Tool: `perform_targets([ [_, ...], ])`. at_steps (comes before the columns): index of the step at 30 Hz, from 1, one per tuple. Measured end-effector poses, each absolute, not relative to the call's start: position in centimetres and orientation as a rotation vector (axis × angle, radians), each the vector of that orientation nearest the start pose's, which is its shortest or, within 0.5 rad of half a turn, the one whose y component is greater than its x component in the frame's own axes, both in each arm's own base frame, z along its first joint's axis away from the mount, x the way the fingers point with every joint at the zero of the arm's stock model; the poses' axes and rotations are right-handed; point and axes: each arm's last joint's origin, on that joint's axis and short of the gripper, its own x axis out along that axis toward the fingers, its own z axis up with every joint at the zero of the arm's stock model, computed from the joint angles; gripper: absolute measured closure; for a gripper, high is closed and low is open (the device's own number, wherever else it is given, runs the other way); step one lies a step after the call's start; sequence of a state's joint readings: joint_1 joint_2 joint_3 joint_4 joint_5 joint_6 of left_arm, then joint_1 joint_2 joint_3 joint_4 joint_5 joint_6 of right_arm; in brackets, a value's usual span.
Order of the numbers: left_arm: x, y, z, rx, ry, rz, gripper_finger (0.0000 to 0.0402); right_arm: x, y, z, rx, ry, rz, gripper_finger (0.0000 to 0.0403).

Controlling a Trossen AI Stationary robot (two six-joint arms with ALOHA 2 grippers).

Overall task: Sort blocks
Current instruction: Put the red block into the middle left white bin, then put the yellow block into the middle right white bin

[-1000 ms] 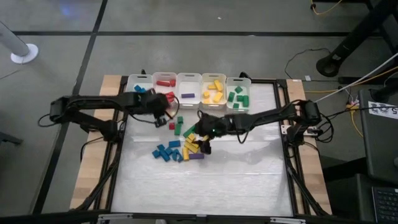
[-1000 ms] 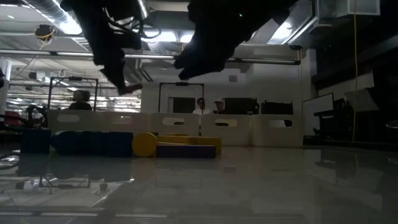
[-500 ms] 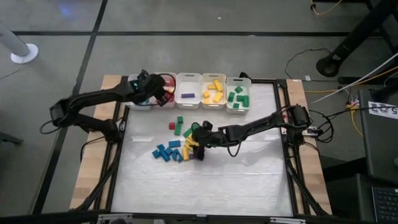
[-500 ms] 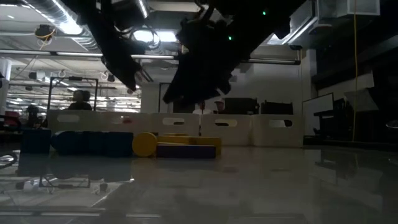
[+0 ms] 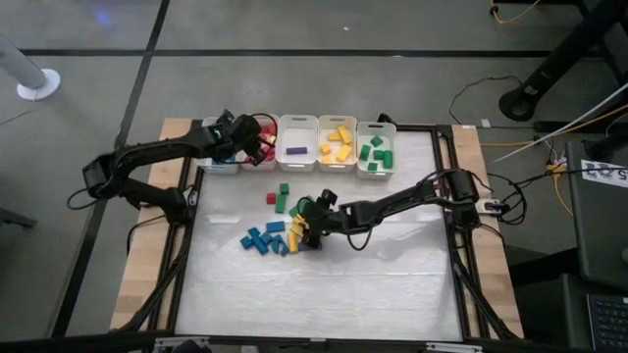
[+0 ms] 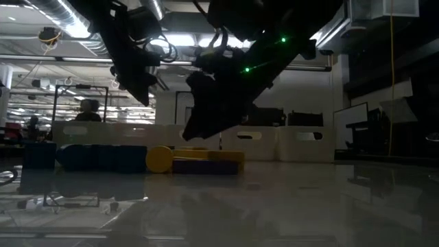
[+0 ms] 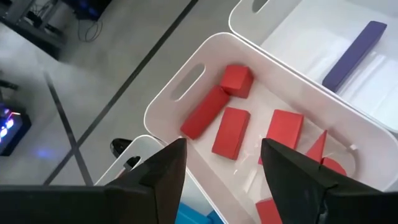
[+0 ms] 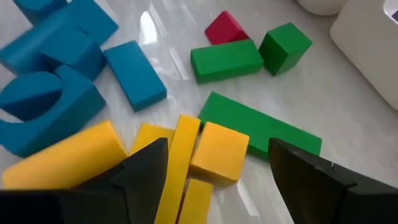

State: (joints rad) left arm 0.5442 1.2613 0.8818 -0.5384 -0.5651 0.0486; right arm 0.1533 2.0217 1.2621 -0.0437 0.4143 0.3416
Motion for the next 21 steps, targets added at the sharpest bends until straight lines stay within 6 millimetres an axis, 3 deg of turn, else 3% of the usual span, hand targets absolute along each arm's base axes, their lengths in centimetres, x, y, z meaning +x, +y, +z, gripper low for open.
perform_targets([
  [16,20.2,14.0,24.7,0.012,0.967,1.021,0.0205,42.0,3.0,13.6,0.187,0.756,-0.385,0.0129],
  [21,20.2,14.0,24.7,0.012,0.967,1.021,0.0205,41.9,3.1,13.4,0.185,0.769,-0.384,0.0172],
])
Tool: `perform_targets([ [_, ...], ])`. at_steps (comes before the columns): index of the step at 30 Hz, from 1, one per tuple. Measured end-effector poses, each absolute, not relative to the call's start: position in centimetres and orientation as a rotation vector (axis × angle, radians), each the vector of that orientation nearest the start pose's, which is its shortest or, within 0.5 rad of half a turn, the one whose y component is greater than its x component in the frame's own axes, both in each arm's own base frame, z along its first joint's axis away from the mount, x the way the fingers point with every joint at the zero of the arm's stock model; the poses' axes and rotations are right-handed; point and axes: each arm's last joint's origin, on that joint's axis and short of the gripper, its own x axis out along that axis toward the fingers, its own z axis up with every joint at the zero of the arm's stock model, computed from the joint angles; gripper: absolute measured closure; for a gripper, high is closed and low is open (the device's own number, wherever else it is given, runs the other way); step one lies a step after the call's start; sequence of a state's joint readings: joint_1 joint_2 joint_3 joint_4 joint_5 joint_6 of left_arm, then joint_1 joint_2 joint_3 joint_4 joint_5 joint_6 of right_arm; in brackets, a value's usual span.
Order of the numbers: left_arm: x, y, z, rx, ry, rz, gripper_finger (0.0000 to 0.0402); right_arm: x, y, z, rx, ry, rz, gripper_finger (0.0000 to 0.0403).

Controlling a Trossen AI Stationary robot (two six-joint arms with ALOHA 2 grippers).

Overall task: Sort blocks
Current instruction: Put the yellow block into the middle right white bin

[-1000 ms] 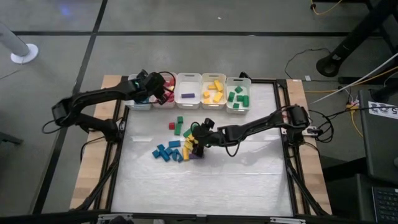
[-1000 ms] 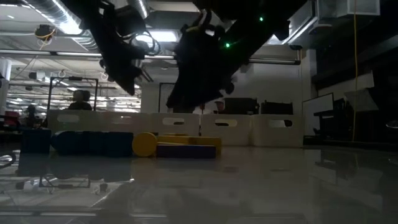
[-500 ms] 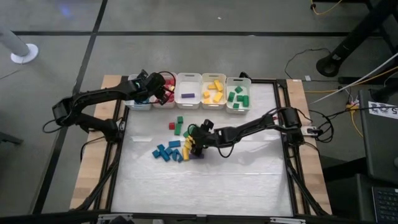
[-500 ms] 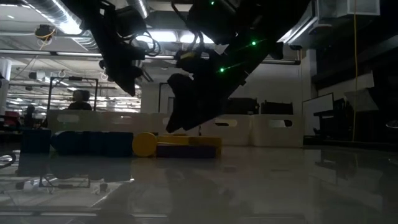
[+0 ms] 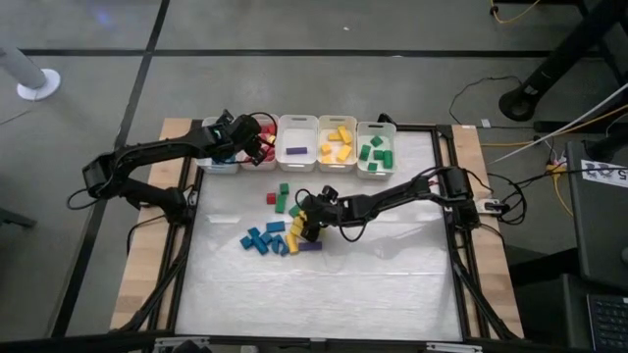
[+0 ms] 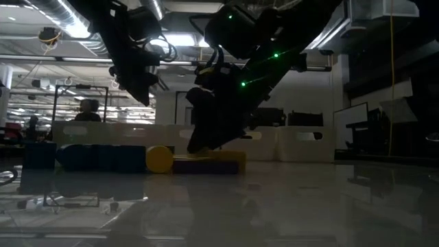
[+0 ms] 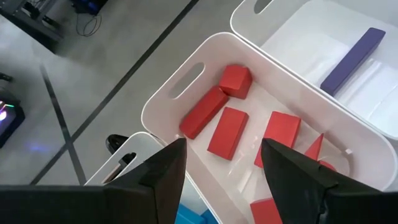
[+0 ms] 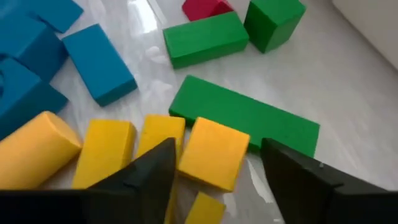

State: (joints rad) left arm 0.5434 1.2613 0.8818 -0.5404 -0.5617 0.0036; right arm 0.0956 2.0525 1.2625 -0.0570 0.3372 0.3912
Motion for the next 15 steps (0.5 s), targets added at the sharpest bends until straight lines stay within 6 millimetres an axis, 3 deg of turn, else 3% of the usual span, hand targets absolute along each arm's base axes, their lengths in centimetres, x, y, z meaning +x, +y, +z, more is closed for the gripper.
perform_targets([
  [7,20.2,14.0,24.65,0.012,0.967,1.021,0.0205,41.9,3.06,13.4,0.182,0.774,-0.383,0.0271],
  [15,20.26,13.86,24.63,0.006,0.966,1.02,0.0205,42.36,3.07,14.1,0.153,0.759,-0.378,0.027],
])
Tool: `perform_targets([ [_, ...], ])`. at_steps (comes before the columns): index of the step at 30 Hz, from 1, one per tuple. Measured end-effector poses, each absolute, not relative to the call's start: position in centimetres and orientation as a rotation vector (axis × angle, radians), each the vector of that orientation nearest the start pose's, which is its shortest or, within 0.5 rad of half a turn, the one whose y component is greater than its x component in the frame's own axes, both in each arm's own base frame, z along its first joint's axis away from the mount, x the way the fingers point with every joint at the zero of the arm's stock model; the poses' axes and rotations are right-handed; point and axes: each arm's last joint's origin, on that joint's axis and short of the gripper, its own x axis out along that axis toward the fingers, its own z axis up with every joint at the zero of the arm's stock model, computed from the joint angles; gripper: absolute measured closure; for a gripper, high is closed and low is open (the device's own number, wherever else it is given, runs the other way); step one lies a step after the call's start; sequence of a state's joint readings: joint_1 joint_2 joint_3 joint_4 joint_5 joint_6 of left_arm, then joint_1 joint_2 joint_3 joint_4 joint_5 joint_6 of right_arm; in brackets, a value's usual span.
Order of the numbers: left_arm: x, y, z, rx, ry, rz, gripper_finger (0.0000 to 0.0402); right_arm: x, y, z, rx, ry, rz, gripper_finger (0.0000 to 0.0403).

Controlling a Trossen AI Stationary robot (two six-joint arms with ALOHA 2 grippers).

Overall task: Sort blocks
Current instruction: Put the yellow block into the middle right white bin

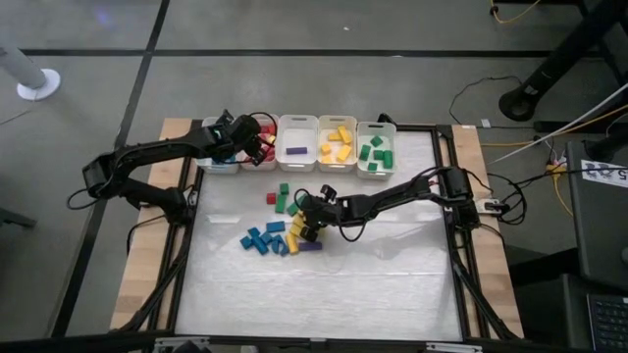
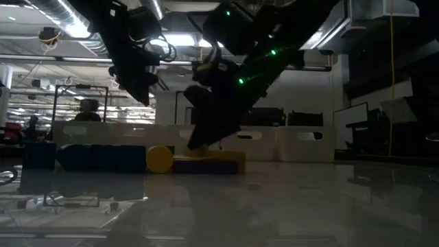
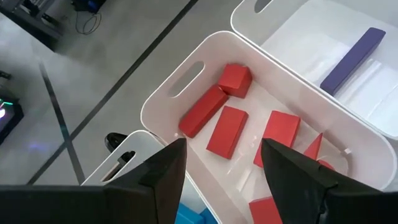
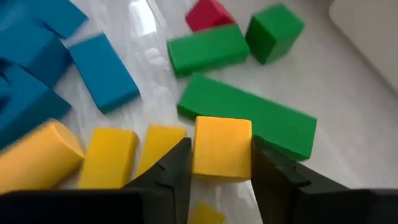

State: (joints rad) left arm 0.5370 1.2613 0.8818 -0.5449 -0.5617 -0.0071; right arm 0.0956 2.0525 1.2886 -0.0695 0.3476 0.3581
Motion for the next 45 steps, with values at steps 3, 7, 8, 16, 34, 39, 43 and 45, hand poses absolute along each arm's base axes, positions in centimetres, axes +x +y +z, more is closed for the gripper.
perform_targets([
  [3,20.4,13.5,24.6,0.015,0.974,1.001,0.0205,43.1,3.0,15.5,0.114,0.771,-0.367,0.0259],
  [7,20.6,12.5,24.4,0.038,1.016,0.956,0.0205,44.0,2.5,18.2,0.009,0.836,-0.362,0.0268],
  [8,20.6,12.1,24.4,0.044,1.027,0.943,0.0205,44.2,2.3,18.9,-0.017,0.849,-0.364,0.0271],
  [16,19.9,8.6,25.4,0.034,1.031,0.867,0.0205,44.5,-1.7,24.1,-0.181,0.949,-0.482,0.0257],
  [34,18.3,-0.2,23.7,-0.482,1.161,0.41,0.0205,40.4,-16.9,24.9,-0.075,1.139,-0.67,0.023],
  [39,17.8,-2.2,22.7,-0.527,1.202,0.39,0.0205,39.4,-18.5,24.8,-0.006,1.16,-0.642,0.022],
  [43,17.6,-3.3,22.3,-0.55,1.206,0.382,0.0205,38.9,-19.4,24.7,0.012,1.175,-0.657,0.0211],
  [45,17.6,-3.8,22.0,-0.566,1.2,0.377,0.0205,38.8,-19.5,24.7,0.013,1.175,-0.659,0.0205],
])
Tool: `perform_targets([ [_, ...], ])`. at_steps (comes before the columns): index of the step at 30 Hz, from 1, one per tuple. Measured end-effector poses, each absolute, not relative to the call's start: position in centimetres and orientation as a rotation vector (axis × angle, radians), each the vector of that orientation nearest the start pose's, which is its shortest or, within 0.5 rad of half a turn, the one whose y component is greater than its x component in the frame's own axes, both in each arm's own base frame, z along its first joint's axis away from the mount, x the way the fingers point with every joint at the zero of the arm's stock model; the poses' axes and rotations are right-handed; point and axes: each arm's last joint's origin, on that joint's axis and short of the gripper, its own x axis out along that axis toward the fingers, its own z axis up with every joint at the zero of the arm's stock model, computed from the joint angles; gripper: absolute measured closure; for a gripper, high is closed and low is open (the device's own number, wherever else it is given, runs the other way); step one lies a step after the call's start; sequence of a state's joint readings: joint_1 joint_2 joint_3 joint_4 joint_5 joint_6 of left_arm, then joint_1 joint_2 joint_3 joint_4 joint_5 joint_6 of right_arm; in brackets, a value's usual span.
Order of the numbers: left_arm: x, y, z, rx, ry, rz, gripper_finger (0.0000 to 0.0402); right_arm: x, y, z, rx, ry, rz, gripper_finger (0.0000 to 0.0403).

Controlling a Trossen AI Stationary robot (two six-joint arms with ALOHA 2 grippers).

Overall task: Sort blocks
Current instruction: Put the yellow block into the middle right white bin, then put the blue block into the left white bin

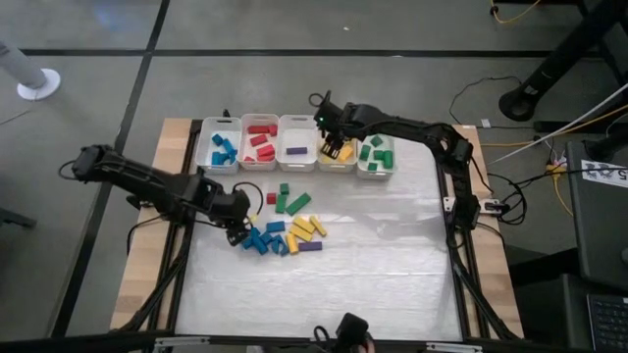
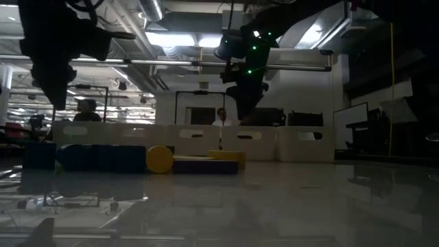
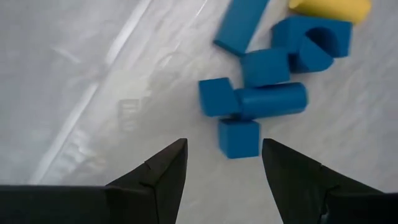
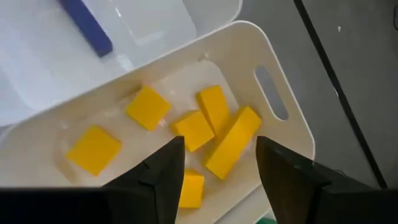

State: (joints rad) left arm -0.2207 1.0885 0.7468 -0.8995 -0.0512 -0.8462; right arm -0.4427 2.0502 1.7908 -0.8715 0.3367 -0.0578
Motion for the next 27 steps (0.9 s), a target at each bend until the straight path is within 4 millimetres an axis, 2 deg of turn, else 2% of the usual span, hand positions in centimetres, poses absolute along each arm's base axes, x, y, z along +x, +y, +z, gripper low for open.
perform_targets([
  [10,17.7,-5.9,20.0,-0.621,1.116,0.284,0.0205,39.1,-19.2,24.6,0.049,1.163,-0.595,0.0196],
  [18,17.1,-6.6,18.2,-0.662,1.114,0.282,0.0205,39.1,-19.1,24.6,0.055,1.161,-0.586,0.0196],
  [27,17.1,-6.9,16.7,-0.597,1.163,0.304,0.0205,39.1,-19.1,24.6,0.06,1.158,-0.577,0.0196],
])
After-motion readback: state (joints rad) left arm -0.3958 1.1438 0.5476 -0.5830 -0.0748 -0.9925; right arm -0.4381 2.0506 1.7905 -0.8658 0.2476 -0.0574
